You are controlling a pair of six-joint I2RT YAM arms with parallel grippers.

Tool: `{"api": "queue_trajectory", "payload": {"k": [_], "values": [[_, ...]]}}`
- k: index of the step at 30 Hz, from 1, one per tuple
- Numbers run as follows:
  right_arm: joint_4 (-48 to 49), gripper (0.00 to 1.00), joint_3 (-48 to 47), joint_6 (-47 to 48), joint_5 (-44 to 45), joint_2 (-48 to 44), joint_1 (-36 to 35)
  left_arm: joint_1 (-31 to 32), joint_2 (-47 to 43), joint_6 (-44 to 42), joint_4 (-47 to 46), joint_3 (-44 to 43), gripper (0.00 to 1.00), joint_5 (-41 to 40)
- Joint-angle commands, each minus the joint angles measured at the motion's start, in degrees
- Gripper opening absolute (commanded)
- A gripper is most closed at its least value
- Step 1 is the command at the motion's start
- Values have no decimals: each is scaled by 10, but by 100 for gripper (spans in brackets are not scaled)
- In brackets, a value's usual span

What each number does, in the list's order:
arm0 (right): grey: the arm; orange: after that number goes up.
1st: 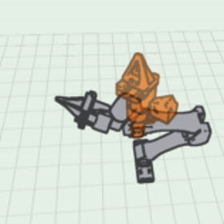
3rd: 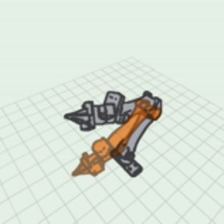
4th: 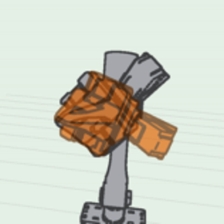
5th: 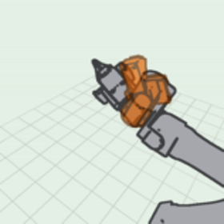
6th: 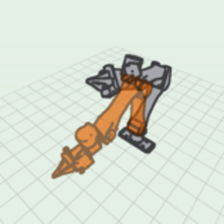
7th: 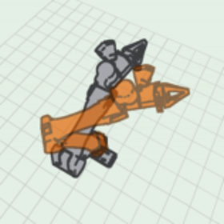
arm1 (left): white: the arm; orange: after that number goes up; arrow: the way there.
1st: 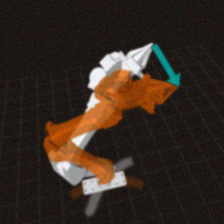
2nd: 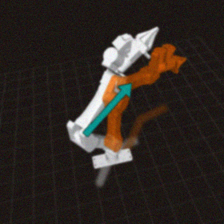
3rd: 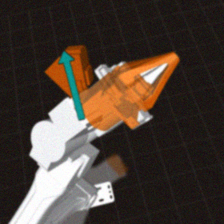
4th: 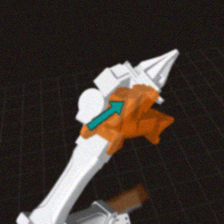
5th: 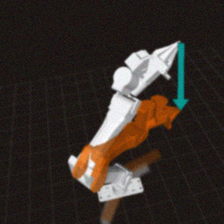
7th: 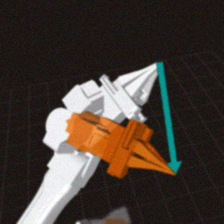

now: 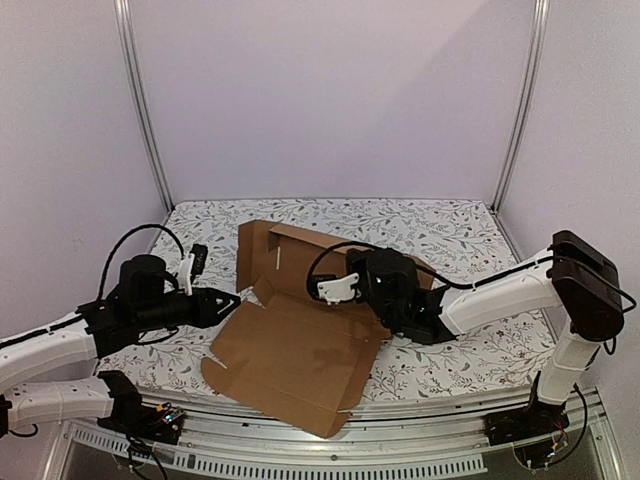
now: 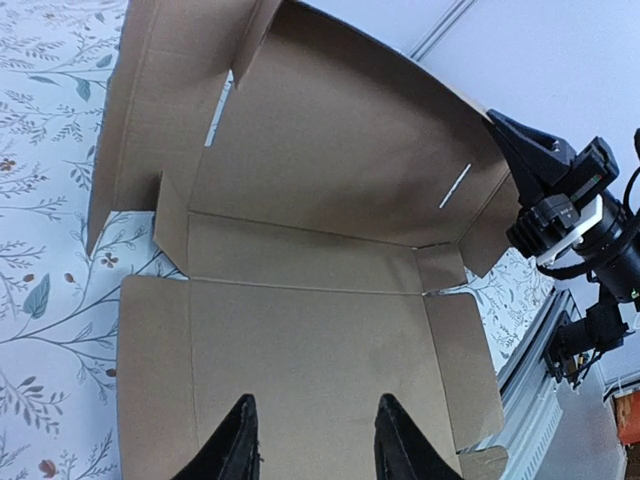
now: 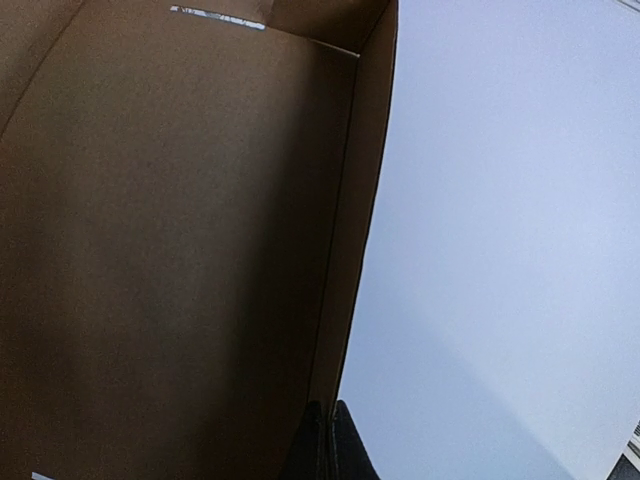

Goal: Fold the paper box

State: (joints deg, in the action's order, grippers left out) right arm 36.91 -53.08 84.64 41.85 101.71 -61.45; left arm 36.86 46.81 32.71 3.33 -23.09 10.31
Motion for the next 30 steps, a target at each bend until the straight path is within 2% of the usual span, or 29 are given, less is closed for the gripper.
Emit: {"api": "queue_trajectory", "payload": {"k": [1,9,15,23,30], "values": [[-23,0,8,2,0,-15,-16,3,-23,-9,27,-7,38,-20],[-20,0,48,-45,30,-17,-65,-4,-30,-20,28,0,42,-70],[-20,0,74,-62,48,-33,-80,-52,-1,-11,1,-14,41,-57],[-32,0,81,-75,52,-63,-80,-96,70,-8,11,-65,30,-101],[-39,0,94,-92,49,-83,-80,-170,146,-8,-88,-63,18,-83]]}}
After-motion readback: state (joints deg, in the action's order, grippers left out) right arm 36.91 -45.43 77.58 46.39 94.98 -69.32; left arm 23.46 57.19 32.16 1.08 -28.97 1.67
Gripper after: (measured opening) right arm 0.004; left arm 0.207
